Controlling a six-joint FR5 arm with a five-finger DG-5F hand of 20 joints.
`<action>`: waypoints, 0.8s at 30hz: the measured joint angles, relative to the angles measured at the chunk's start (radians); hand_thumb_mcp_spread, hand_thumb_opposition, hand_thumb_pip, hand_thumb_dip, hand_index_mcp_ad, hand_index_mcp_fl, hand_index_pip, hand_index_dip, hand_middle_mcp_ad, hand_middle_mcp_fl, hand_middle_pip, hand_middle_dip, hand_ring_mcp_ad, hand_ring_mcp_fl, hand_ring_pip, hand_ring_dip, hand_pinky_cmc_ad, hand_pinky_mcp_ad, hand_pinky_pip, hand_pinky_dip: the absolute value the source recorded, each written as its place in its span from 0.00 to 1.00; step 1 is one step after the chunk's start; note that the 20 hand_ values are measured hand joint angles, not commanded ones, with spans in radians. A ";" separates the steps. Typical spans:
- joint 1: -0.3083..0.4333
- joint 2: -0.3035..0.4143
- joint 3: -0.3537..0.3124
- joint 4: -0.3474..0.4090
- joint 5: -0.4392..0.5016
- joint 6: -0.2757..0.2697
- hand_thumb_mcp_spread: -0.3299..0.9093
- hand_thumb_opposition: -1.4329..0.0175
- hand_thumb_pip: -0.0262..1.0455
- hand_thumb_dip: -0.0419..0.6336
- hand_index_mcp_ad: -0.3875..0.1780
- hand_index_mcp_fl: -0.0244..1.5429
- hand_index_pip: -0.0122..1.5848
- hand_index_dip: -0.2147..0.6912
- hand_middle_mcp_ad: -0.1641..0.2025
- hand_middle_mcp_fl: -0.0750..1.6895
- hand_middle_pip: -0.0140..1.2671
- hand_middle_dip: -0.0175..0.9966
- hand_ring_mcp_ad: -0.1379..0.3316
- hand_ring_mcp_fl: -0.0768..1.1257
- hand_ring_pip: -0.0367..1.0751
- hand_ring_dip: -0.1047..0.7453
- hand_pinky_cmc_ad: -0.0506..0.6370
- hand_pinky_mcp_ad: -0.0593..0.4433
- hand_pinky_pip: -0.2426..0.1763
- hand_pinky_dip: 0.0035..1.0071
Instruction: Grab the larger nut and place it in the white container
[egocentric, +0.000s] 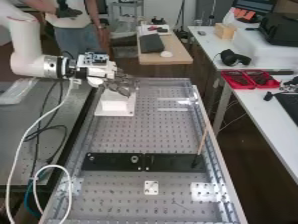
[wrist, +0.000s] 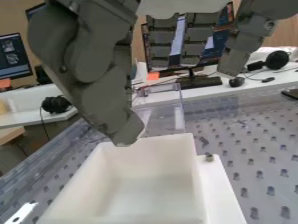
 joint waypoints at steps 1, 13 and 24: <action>0.000 0.000 0.001 0.001 0.000 0.001 0.64 0.31 0.80 0.49 0.33 0.20 0.97 0.39 0.58 0.05 0.12 0.28 0.51 0.06 0.11 0.33 0.56 0.64 0.37 0.40; 0.014 -0.017 0.004 -0.003 0.009 0.013 0.64 0.31 0.80 0.48 0.33 0.19 0.97 0.39 0.58 0.05 0.12 0.28 0.51 0.06 0.11 0.33 0.56 0.64 0.37 0.40; 0.013 -0.027 0.037 -0.110 0.023 0.008 0.62 0.32 0.80 0.49 0.33 0.03 0.99 0.39 0.58 0.05 0.12 0.28 0.51 0.06 0.11 0.33 0.56 0.62 0.36 0.46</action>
